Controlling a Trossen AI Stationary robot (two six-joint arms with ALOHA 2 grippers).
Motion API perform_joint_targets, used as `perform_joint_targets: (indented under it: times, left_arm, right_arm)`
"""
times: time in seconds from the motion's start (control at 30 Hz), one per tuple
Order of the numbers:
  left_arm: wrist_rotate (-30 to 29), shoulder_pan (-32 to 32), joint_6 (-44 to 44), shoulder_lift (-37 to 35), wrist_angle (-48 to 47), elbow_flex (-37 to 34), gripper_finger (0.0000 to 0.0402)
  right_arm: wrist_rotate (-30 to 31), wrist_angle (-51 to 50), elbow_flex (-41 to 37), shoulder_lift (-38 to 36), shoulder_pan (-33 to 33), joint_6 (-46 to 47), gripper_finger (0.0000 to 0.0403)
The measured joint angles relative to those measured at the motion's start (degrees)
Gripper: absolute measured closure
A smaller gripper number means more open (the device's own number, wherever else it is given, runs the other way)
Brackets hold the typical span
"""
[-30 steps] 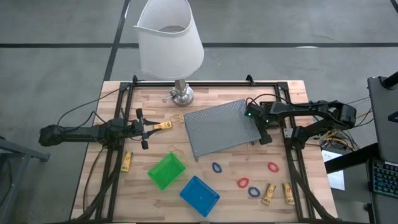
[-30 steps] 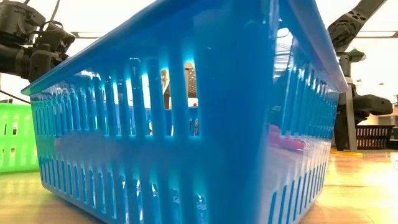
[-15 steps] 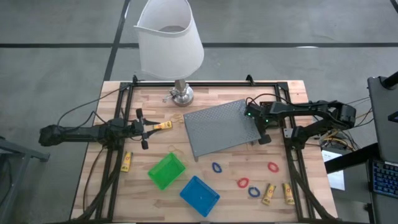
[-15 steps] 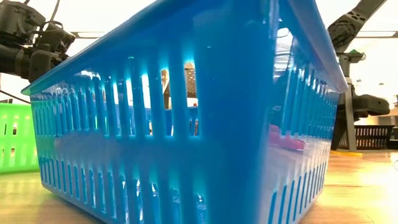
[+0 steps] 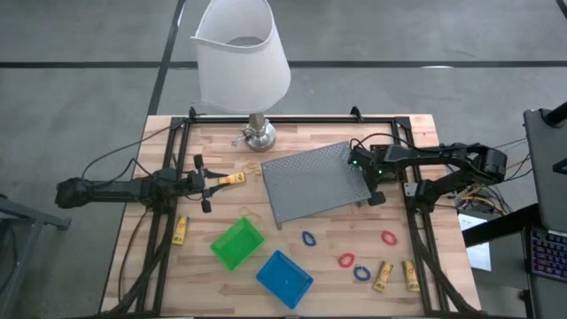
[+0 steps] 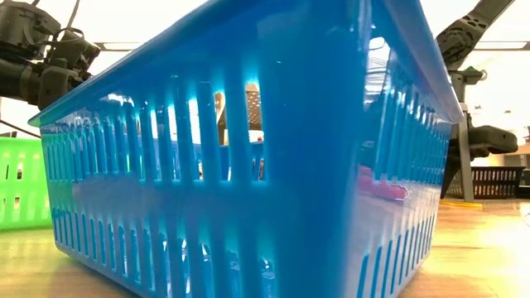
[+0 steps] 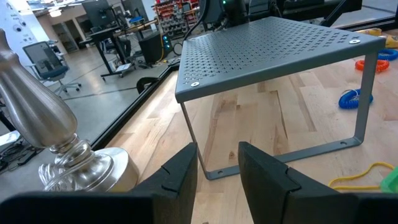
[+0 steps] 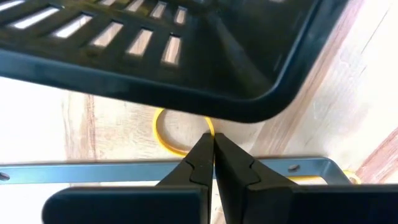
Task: Pick & Place Office Desk Supplies
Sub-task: Put the yellow rubber band into the black basket
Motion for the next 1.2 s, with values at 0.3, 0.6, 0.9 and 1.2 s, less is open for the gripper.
perform_joint_targets:
  times: [0.3,0.6,0.9,1.2]
  left_arm:
    - [-0.02,0.01,-0.01,0.0,-0.01,0.0,0.0284]
    - [0.0,0.02,-0.01,0.0,0.0,0.01,0.0284]
    - [-0.02,0.01,0.0,0.0,-0.01,0.01,0.0284]
    - [-0.02,0.01,0.0,0.0,0.01,0.0,0.0284]
  right_arm:
    - [0.13,-0.94,-0.22,-2.93,0.02,-0.71,0.0394]
    - [2.51,-2.78,-0.2,-7.0,0.0,-1.25,0.0394]
    - [5.45,-3.72,-0.15,-11.62,-0.02,-1.18,0.0394]
    - [8.79,-5.82,-0.04,-18.66,-0.04,-1.29,0.0394]
